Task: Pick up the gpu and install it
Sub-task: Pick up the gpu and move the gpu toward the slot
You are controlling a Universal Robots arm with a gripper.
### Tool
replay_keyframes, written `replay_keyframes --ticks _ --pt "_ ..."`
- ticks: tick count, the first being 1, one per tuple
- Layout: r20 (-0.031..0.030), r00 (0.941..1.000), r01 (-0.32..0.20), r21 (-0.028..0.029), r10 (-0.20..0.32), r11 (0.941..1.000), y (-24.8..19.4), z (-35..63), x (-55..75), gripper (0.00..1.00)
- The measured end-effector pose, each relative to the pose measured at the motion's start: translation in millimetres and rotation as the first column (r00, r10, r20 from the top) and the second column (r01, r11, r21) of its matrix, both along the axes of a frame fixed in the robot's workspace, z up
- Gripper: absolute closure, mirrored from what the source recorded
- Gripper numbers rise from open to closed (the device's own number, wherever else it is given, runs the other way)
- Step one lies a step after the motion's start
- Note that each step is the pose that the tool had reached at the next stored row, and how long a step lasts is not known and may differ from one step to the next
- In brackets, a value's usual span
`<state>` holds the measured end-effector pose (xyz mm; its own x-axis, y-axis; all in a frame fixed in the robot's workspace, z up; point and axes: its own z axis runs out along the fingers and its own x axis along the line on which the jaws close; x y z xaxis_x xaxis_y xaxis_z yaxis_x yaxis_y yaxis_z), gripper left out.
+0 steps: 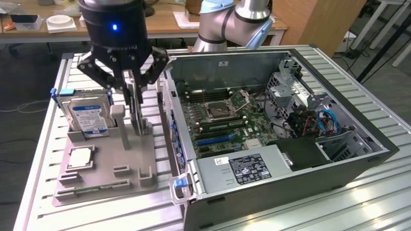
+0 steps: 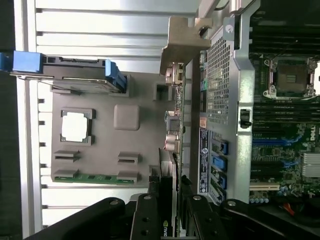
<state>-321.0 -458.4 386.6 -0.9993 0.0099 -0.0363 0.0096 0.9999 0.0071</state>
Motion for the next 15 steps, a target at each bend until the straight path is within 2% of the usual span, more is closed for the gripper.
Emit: replay_keyframes --ticks 7,11,15 --pt "-0.0041 1.0 0.0 0.0024 0.0 1.0 -0.2 30.3 24.1 0.74" --pt "-0.0046 1.0 0.0 0.0077 0.0 1.0 -0.3 32.1 42.5 0.74" --pt "-0.0046 1.0 0.0 0.0081 0.0 1.0 -0.3 32.0 60.3 0.74"
